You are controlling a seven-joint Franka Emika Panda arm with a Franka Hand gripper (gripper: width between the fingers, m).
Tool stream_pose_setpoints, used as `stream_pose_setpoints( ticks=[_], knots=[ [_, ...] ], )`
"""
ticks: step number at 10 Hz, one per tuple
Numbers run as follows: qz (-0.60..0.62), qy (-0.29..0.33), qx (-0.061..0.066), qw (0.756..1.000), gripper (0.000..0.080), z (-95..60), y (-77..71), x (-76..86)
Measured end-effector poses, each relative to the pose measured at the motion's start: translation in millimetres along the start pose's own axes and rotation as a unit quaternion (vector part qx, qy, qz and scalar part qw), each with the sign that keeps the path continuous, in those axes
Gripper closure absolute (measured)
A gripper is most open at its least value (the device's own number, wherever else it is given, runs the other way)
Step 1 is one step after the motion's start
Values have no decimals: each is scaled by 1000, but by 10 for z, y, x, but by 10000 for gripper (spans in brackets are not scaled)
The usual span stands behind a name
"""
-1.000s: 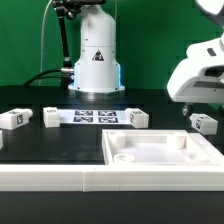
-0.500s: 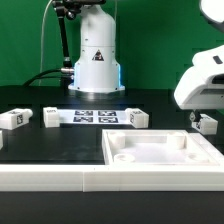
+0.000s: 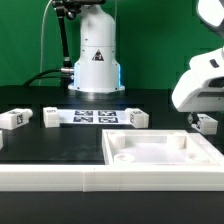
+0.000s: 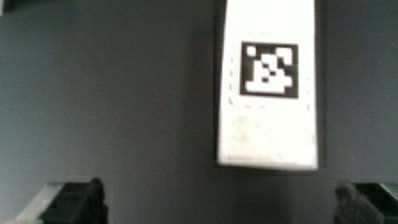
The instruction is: Assemble one leg
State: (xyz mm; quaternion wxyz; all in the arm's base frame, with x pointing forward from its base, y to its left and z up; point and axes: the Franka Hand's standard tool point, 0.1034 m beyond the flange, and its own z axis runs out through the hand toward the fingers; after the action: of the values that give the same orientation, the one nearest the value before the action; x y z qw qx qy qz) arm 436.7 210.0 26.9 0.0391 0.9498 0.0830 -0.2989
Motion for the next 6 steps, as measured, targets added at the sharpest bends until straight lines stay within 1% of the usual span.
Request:
stream_pose_setpoints(
  ticks=[1, 3, 4, 6],
  knots=[
    [3, -20, -1, 1000, 150, 8, -20, 40],
    [4, -73, -6, 997, 150, 37, -7, 46],
    [5, -106, -9, 994, 150, 54, 8, 23],
    [8, -141, -12, 990, 150, 88, 11, 48]
  ],
)
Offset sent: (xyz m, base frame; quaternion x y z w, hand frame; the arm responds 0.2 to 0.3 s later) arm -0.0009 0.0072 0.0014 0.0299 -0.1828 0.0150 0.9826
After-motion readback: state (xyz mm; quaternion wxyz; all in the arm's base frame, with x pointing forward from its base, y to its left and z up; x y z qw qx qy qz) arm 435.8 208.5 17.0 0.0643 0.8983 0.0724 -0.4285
